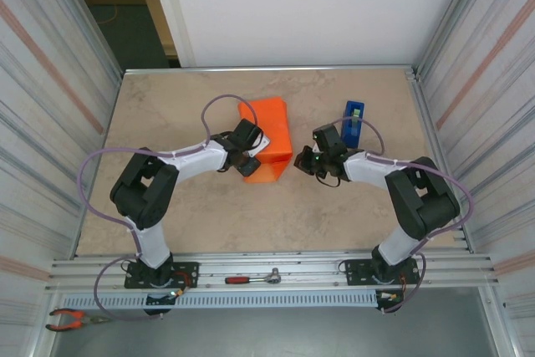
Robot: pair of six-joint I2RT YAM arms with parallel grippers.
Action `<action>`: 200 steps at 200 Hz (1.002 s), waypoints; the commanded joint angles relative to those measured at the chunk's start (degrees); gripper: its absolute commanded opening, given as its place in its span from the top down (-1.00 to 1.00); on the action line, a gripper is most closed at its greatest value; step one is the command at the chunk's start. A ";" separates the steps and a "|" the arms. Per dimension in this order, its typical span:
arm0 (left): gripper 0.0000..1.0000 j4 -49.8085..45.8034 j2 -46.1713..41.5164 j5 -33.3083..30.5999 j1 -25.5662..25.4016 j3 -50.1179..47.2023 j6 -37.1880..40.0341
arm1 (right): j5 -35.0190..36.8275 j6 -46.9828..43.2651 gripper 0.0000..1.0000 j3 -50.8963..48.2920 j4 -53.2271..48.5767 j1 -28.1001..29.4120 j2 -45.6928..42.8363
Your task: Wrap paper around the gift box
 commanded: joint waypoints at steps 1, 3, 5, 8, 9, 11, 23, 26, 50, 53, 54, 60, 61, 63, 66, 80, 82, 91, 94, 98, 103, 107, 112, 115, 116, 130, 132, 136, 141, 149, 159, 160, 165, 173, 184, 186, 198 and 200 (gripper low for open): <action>-0.08 -0.09 0.96 1.38 -0.69 1.46 -0.23 | -1.58 -1.95 1.00 3.71 -3.27 0.29 2.17; -0.08 -0.11 1.02 1.39 -0.64 1.52 -0.14 | -1.55 -2.00 1.00 4.00 -3.37 0.31 2.38; -0.08 -0.10 1.04 1.41 -0.63 1.47 -0.13 | -1.63 -2.01 1.00 4.21 -3.48 0.38 2.64; -0.07 -0.09 0.98 1.39 -0.63 1.45 -0.13 | -1.73 -2.03 1.00 4.71 -3.66 0.44 2.91; -0.07 -0.09 0.97 1.39 -0.63 1.45 -0.15 | -1.72 -2.11 1.00 4.80 -3.72 0.46 3.01; -0.07 -0.13 1.00 1.39 -0.63 1.45 -0.16 | -1.79 -2.10 1.00 5.13 -3.81 0.48 3.14; -0.07 -0.10 0.91 1.53 -0.63 1.45 -0.09 | -1.89 -2.18 1.00 6.52 -4.26 1.05 4.09; -0.07 -0.14 0.93 1.49 -0.63 1.47 -0.11 | -1.93 -2.15 1.00 6.88 -4.30 1.21 4.22; -0.07 -0.18 0.87 1.58 -0.75 1.37 -0.04 | -1.70 -1.74 1.00 8.84 -4.51 2.86 5.79; -0.07 -0.18 0.87 1.58 -0.74 1.36 -0.07 | -1.57 -1.63 1.00 8.97 -4.49 3.05 5.90; -0.07 -0.22 0.82 1.66 -0.77 1.41 -0.07 | -1.60 -1.51 1.00 9.04 -4.49 3.13 5.95; -0.07 -0.18 0.79 1.64 -0.87 1.28 -0.07 | -1.41 -1.22 1.00 9.19 -4.30 3.45 6.21; -0.07 -0.13 0.83 1.65 -0.83 1.28 -0.07 | -1.43 -1.18 1.00 9.20 -4.31 3.46 6.24; -0.07 -0.21 0.86 1.65 -0.83 1.28 -0.08 | -1.41 -1.06 1.00 9.18 -4.18 3.67 6.30; -0.07 -0.26 0.83 1.65 -0.82 1.28 -0.08 | -1.33 -0.83 1.00 9.19 -3.96 3.87 6.41; -0.07 -0.11 0.91 1.63 -0.95 1.24 -0.04 | -0.96 0.20 1.00 9.05 -2.88 4.72 6.85; -0.07 -0.12 0.92 1.62 -0.91 1.25 -0.16 | -0.76 0.30 1.00 8.99 -2.72 4.82 6.92; -0.07 -0.10 0.95 1.63 -0.94 1.24 -0.09 | -0.34 0.64 1.00 9.06 -2.33 5.35 7.36; -0.07 -0.10 0.98 1.60 -0.94 1.20 -0.15 | -0.13 0.74 1.00 9.09 -2.15 5.52 7.47; -0.07 -0.11 0.99 1.64 -1.02 1.22 -0.14 | 0.06 0.96 1.00 8.99 -1.93 5.70 7.71; -0.07 -0.09 0.96 1.63 -0.99 1.19 -0.12 | 0.29 1.25 1.00 9.04 -1.60 5.91 7.96; -0.07 -0.13 1.00 1.58 -0.98 1.19 -0.16 | 0.45 1.47 1.00 9.03 -1.30 6.04 8.17; -0.07 -0.09 1.00 1.60 -1.04 1.22 -0.11 | 0.55 1.64 1.00 8.98 -1.01 6.23 8.53; -0.07 -0.12 0.97 1.58 -1.02 1.19 -0.08 | 0.71 1.77 1.00 8.96 -0.78 6.27 8.69; -0.07 -0.11 1.01 1.61 -1.00 1.19 -0.08 | 0.72 1.77 1.00 8.95 -0.74 6.32 8.71; -0.07 -0.16 0.97 1.64 -1.02 1.22 -0.05 | 1.46 2.12 1.00 8.85 0.10 6.63 9.53; -0.07 -0.13 1.02 1.67 -1.01 1.20 -0.09 | 1.52 2.23 1.00 8.89 0.26 6.70 9.65; -0.07 -0.10 0.97 1.67 -1.02 1.21 -0.05 | 1.60 2.36 1.00 8.92 0.59 6.72 9.94; -0.07 -0.09 0.98 1.72 -1.01 1.19 -0.11 | 1.63 2.61 1.00 8.88 0.91 6.65 10.27; -0.07 -0.09 1.08 1.69 -1.06 1.20 0.00 | 1.77 2.82 1.00 9.00 1.49 6.72 10.84; -0.07 -0.09 1.05 1.70 -1.13 1.25 -0.04 | 1.92 3.06 1.00 9.02 1.97 6.72 11.52; -0.07 -0.13 1.09 1.72 -1.10 1.26 -0.10 | 1.95 3.07 1.00 9.02 1.99 6.72 11.53; -0.07 -0.09 1.07 1.78 -1.07 1.28 -0.08 | 1.97 3.21 1.00 9.02 2.22 6.73 11.95; -0.07 -0.09 1.14 1.74 -1.07 1.28 -0.05 | 1.97 3.42 1.00 9.03 2.50 6.73 12.50; -0.07 -0.09 1.29 1.81 -1.07 1.36 -0.12 | 1.76 3.78 1.00 9.06 2.88 6.65 13.13; -0.07 -0.09 1.24 1.76 -1.07 1.36 -0.11 | 1.77 3.81 1.00 9.03 2.94 6.71 13.28; -0.07 -0.10 1.29 1.96 -1.07 1.36 -0.10 | 1.59 4.11 1.00 9.03 3.04 6.86 13.72; -0.07 -0.14 1.30 1.92 -1.07 1.36 -0.08 | 1.61 4.16 1.00 8.94 3.06 6.89 13.80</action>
